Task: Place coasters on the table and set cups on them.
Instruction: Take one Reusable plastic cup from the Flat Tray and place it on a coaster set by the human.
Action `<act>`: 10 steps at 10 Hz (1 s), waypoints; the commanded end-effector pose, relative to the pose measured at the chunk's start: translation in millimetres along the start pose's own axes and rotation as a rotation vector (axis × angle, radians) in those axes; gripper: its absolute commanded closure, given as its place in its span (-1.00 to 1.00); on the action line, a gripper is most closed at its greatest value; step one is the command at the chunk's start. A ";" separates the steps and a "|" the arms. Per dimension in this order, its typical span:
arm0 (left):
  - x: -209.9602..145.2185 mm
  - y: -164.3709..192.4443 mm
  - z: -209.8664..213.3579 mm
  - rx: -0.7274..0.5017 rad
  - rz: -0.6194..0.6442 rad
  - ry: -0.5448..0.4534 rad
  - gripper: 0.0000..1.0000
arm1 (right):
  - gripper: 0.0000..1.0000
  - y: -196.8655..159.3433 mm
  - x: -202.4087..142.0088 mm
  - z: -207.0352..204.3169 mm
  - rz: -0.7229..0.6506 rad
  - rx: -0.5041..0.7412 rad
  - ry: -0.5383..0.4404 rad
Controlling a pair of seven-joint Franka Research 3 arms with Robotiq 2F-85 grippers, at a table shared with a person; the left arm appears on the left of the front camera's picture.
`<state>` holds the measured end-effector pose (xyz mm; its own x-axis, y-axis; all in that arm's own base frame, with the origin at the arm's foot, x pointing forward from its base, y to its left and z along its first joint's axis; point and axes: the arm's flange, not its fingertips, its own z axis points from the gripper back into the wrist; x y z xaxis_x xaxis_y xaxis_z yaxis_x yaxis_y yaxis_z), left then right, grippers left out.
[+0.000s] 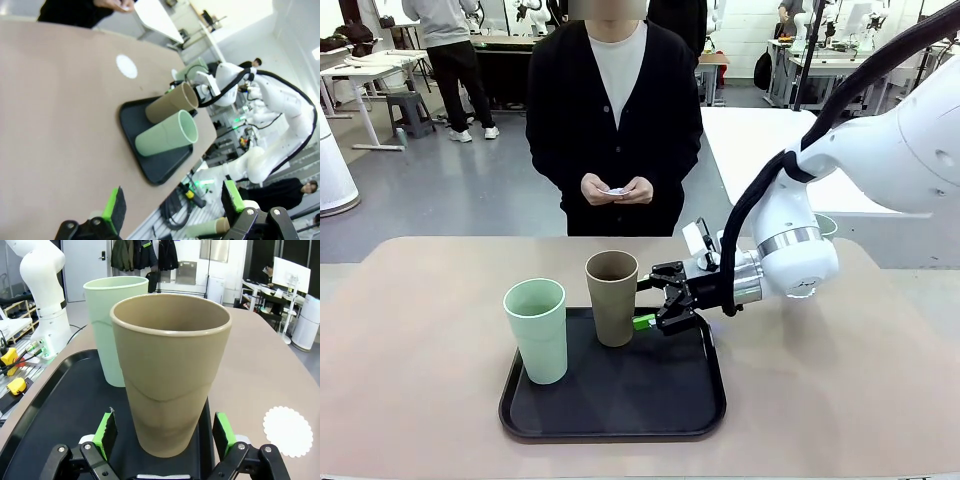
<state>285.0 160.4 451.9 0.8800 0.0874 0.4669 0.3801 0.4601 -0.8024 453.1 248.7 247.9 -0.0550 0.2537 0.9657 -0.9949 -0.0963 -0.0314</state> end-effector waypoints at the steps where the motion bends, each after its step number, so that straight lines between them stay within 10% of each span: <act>1: -0.6 -0.3 1.0 -0.007 -0.012 -0.005 -1.00 | -1.00 -6.0 -4.9 -13.3 0.023 -0.020 -0.022; 10: -0.6 -0.3 1.0 -0.007 -0.012 -0.005 -1.00 | -1.00 -16.3 -4.6 -40.4 0.004 0.035 -0.071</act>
<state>285.0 160.4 451.9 0.8800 0.0874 0.4669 0.3801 0.4601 -0.8024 461.7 278.4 237.9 -0.0620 0.2170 0.9742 -0.9887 -0.1468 -0.0302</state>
